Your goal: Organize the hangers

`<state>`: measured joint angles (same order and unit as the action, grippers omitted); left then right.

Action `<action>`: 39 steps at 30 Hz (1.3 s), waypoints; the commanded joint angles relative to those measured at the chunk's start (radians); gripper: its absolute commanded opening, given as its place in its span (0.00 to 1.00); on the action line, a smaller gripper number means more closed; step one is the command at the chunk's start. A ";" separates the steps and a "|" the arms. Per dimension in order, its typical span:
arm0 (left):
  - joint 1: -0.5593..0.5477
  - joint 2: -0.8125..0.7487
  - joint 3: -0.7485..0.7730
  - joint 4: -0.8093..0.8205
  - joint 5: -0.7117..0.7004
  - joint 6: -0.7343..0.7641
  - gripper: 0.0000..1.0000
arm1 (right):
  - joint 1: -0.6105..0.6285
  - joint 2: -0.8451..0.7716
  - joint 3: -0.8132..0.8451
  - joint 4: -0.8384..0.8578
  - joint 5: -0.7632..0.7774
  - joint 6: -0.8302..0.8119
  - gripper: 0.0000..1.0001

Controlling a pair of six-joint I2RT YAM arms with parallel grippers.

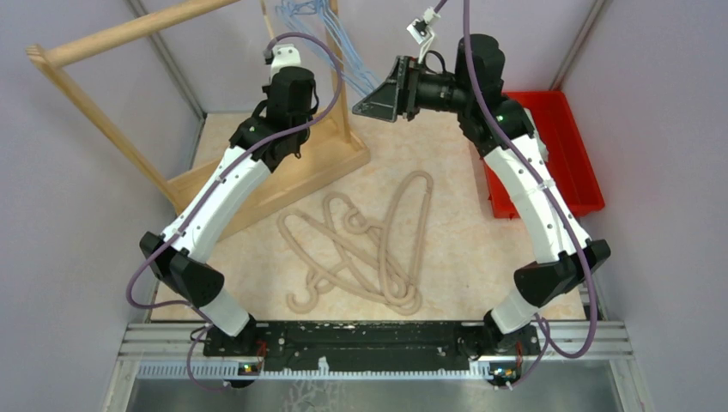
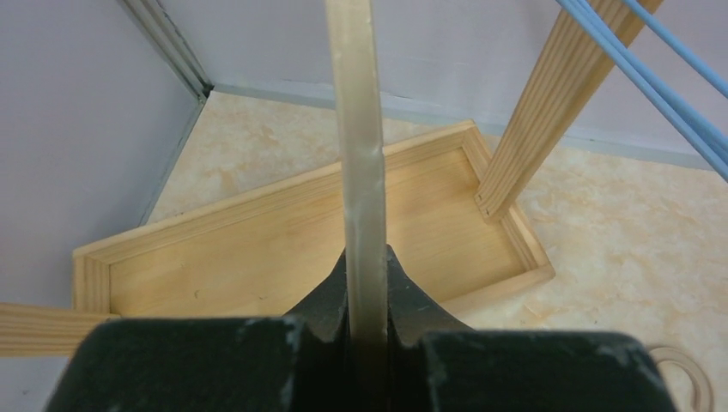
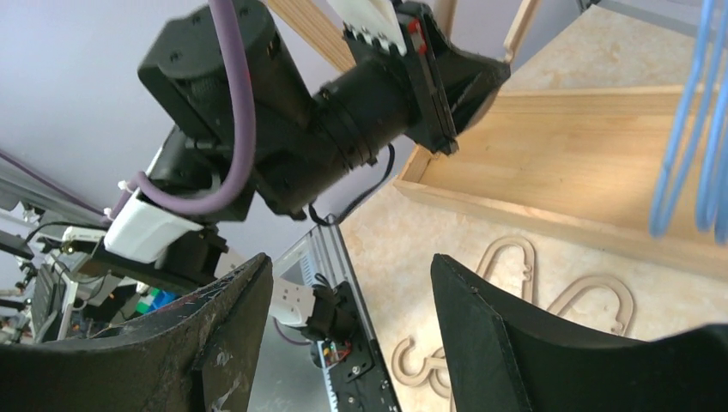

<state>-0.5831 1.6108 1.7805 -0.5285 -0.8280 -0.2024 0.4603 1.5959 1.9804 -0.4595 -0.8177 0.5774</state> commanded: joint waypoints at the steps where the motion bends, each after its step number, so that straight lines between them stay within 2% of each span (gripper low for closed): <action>1: 0.050 0.073 0.132 -0.133 0.101 -0.030 0.00 | -0.034 -0.081 -0.052 0.037 0.001 0.006 0.68; 8: 0.057 0.107 0.147 -0.182 0.175 -0.067 0.00 | -0.087 -0.177 -0.228 0.070 0.006 0.016 0.68; 17: 0.057 0.115 0.124 -0.212 0.249 -0.112 0.02 | -0.123 -0.220 -0.329 0.043 0.014 -0.014 0.69; 20: 0.057 0.076 0.077 -0.151 0.304 -0.087 0.24 | -0.124 -0.225 -0.347 -0.013 0.057 -0.066 0.77; 23: 0.057 0.038 0.048 -0.113 0.334 -0.064 0.40 | -0.124 -0.244 -0.386 -0.053 0.117 -0.109 0.87; 30: 0.056 -0.066 -0.041 -0.019 0.426 -0.016 0.59 | -0.123 -0.277 -0.517 -0.087 0.179 -0.171 0.99; 37: 0.057 -0.187 -0.152 0.047 0.562 -0.017 0.91 | -0.123 -0.302 -0.638 -0.143 0.287 -0.251 0.99; 39: 0.056 -0.235 -0.229 0.081 0.596 -0.016 0.93 | -0.123 -0.313 -0.687 -0.139 0.312 -0.256 0.99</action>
<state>-0.5240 1.4570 1.6527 -0.5343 -0.3420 -0.2298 0.3435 1.3430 1.3426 -0.5991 -0.5793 0.3775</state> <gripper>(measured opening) 0.910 0.987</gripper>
